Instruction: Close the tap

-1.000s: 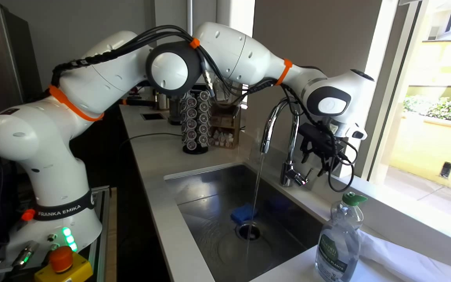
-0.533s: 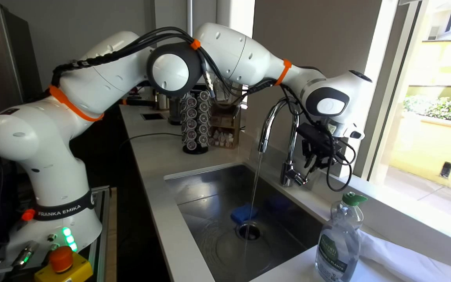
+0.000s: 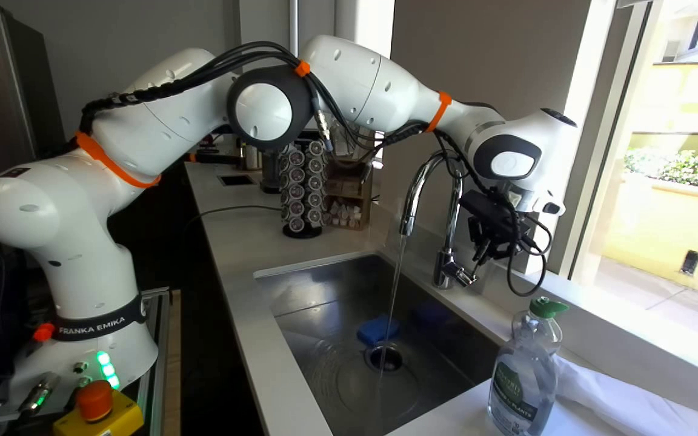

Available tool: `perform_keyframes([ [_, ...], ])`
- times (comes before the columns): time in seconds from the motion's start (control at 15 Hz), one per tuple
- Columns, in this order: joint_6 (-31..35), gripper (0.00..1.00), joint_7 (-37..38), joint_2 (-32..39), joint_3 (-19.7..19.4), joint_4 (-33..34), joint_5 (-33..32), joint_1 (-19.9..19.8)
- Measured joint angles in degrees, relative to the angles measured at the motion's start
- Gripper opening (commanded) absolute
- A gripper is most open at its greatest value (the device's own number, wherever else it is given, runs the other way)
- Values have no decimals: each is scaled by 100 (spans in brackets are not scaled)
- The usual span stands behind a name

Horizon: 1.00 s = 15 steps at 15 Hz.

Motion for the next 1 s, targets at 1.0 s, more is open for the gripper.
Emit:
perform_keyframes([
  [1.0,13,3,-379,-291,-16,-294,-389,189],
])
